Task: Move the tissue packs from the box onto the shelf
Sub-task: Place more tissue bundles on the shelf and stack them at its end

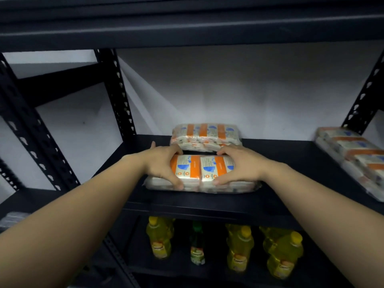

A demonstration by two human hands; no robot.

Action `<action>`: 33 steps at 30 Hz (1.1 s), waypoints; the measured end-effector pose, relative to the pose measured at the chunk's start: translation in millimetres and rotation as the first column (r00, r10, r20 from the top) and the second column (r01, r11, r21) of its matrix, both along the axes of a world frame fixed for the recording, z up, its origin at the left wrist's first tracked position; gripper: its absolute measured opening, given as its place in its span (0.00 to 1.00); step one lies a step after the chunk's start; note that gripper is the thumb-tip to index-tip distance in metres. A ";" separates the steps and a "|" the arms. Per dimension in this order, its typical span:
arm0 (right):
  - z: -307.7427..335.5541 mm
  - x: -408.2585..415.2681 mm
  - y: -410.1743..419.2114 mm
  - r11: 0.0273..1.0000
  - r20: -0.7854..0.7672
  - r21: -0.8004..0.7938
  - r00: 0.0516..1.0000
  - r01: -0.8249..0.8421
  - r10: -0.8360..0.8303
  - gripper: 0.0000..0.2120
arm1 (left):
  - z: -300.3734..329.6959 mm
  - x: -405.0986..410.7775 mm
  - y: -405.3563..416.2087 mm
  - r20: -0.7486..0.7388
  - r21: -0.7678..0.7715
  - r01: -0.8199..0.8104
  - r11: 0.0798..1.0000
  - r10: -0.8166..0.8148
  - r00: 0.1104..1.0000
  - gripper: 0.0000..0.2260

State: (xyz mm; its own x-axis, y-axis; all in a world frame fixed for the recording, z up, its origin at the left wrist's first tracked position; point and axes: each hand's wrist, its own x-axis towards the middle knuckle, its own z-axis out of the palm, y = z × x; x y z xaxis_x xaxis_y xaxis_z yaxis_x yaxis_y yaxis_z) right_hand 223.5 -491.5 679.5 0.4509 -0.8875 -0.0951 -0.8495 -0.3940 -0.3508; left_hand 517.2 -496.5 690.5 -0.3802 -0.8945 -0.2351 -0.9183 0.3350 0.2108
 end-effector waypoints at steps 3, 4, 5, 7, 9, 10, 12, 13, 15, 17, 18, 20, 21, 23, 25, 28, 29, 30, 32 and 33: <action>7.0 11.4 -2.4 0.989 -0.015 0.149 1.000 -0.021 0.024 0.53 | -1.3 -0.6 -8.8 -0.039 0.046 0.037 0.998 -0.035 0.999 0.52; 6.2 14.0 -3.9 0.987 -0.034 0.157 0.999 -0.015 0.021 0.54 | -2.0 -0.6 -10.6 -0.058 0.058 0.051 0.997 -0.048 0.997 0.51; 5.3 15.7 -5.4 0.988 -0.046 0.151 0.999 -0.005 0.012 0.54 | -2.1 -0.4 -12.4 -0.073 0.059 0.069 0.996 -0.065 0.995 0.50; 2.4 15.7 -8.5 0.989 -0.016 0.144 1.000 0.018 -0.016 0.53 | -3.7 1.7 -16.1 -0.095 0.049 0.096 0.994 -0.091 0.991 0.49; -1.1 13.3 -9.7 0.988 0.045 0.152 0.998 0.028 -0.035 0.53 | -6.3 5.5 -18.6 -0.132 0.046 0.113 0.993 -0.106 0.986 0.49; -3.2 12.1 -9.2 0.989 0.067 0.146 0.997 0.030 -0.040 0.51 | -7.8 7.6 -19.0 -0.154 0.047 0.122 0.991 -0.114 0.981 0.49; -6.5 10.0 -7.3 0.989 0.103 0.139 0.993 0.047 -0.062 0.47 | -12.0 11.5 -19.4 -0.199 0.049 0.137 0.989 -0.124 0.972 0.46; -8.6 9.2 -6.2 0.988 0.124 0.146 0.990 0.055 -0.073 0.45 | -14.4 13.6 -19.6 -0.222 0.045 0.138 0.989 -0.125 0.967 0.46; -13.2 6.2 -3.3 0.985 0.172 0.161 0.981 0.059 -0.087 0.42 | -18.7 17.3 -17.8 -0.267 0.038 0.134 0.990 -0.119 0.956 0.44; -20.9 -0.9 0.4 0.985 0.212 0.161 0.972 0.069 -0.103 0.41 | -25.0 22.9 -15.3 -0.302 0.033 0.125 0.992 -0.110 0.947 0.42; -25.6 -5.2 2.8 0.987 0.218 0.140 0.969 0.084 -0.113 0.41 | -28.2 27.1 -13.2 -0.309 0.015 0.119 0.993 -0.109 0.945 0.40; -37.4 -13.9 8.7 0.992 0.221 0.064 0.968 0.107 -0.119 0.40 | -36.0 37.6 -7.6 -0.299 -0.046 0.111 0.993 -0.119 0.947 0.39; -42.5 -16.5 12.6 0.993 0.233 0.031 0.965 0.113 -0.117 0.38 | -40.6 42.7 -3.8 -0.292 -0.081 0.113 0.990 -0.132 0.947 0.39; -50.6 -18.3 20.4 0.991 0.272 -0.013 0.954 0.133 -0.125 0.37 | -47.5 50.0 5.6 -0.302 -0.136 0.119 0.984 -0.156 0.941 0.38; -53.8 -19.6 26.4 0.983 0.324 -0.015 0.931 0.185 -0.170 0.37 | -53.0 55.7 11.4 -0.300 -0.165 0.087 0.982 -0.134 0.945 0.34; -57.6 -26.2 34.9 0.974 0.361 -0.016 0.909 0.228 -0.207 0.36 | -59.0 67.5 14.8 -0.271 -0.203 0.066 0.977 -0.120 0.955 0.29; -59.7 -29.5 37.9 0.972 0.370 -0.040 0.907 0.233 -0.203 0.36 | -61.9 72.8 16.7 -0.285 -0.228 0.060 0.972 -0.125 0.950 0.30; -61.6 -32.7 41.4 0.969 0.384 -0.061 0.901 0.241 -0.200 0.36 | -64.6 77.6 19.2 -0.303 -0.270 0.044 0.962 -0.128 0.944 0.31; -62.9 -37.4 49.1 0.966 0.412 -0.075 0.890 0.247 -0.195 0.39 | -71.5 85.5 24.6 -0.339 -0.373 0.003 0.928 -0.139 0.930 0.31; -63.2 -39.7 51.9 0.968 0.415 -0.079 0.891 0.239 -0.186 0.39 | -74.2 87.3 27.3 -0.370 -0.388 -0.021 0.921 -0.136 0.919 0.31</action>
